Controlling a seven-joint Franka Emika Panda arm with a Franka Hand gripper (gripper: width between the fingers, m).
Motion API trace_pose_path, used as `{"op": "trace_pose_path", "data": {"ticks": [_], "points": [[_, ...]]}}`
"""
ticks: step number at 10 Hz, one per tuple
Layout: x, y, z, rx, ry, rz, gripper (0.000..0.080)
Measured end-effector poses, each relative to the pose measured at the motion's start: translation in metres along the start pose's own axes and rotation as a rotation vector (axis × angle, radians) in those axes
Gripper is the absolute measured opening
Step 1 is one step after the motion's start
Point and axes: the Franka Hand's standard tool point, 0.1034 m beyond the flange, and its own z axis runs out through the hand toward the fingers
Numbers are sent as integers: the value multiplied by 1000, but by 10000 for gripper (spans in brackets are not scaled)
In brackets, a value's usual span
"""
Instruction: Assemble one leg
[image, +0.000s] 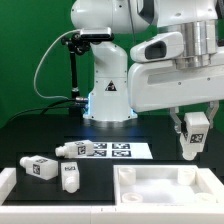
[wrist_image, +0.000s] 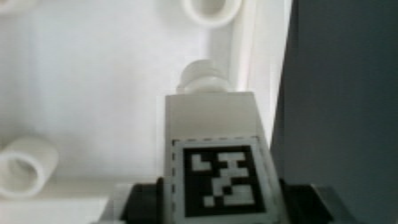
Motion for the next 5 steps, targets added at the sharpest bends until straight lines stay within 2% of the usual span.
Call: {"op": "trace_pose_path", "data": {"ticks": [1,3,4,5], "points": [[2,1,1,-3,40,-2,285],[36,1,-4,-11,239,-35,285],[44,1,-5,-15,332,-38,285],[37,1,0,-13,295,-35,285]]}}
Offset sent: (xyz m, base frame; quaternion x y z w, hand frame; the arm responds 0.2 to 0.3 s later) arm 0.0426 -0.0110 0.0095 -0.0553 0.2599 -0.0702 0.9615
